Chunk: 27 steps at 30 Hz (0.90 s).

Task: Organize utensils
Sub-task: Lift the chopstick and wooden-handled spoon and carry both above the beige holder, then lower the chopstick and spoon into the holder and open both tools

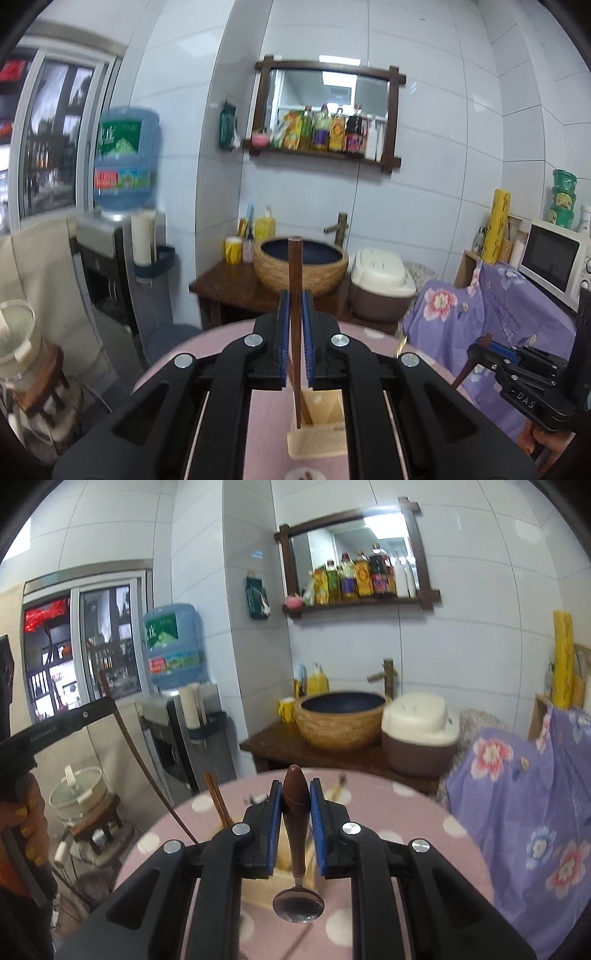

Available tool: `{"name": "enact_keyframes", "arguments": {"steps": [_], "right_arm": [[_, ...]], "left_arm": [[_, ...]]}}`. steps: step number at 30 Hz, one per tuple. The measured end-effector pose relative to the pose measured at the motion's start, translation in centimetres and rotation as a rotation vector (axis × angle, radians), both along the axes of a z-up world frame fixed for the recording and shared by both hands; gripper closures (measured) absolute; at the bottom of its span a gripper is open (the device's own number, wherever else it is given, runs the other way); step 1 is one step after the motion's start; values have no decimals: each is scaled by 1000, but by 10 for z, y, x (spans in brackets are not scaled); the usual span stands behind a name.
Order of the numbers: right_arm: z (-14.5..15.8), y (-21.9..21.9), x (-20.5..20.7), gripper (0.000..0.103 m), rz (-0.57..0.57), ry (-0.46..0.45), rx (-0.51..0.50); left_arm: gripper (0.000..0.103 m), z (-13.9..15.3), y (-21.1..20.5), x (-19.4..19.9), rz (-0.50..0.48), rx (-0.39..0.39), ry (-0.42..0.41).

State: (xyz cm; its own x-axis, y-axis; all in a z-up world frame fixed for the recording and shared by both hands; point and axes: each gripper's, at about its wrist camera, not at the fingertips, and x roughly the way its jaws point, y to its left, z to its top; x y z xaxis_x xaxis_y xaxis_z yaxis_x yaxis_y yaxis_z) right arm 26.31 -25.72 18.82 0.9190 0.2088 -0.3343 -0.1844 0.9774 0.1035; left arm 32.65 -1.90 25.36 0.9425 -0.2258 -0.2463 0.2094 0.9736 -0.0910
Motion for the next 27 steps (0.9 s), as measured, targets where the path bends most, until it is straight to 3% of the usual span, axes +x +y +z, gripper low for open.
{"name": "enact_keyframes", "arguments": {"steps": [3, 7, 16, 27], "right_arm": [[24, 11, 18, 87, 0, -38, 13], [17, 21, 38, 87, -3, -35, 24], [-50, 31, 58, 87, -20, 72, 16], [-93, 34, 68, 87, -13, 157, 35]], "left_arm": [[96, 25, -13, 8, -11, 6, -35], [96, 23, -32, 27, -30, 3, -11], [96, -70, -55, 63, -36, 30, 148], [99, -154, -61, 78, -31, 47, 280]]}}
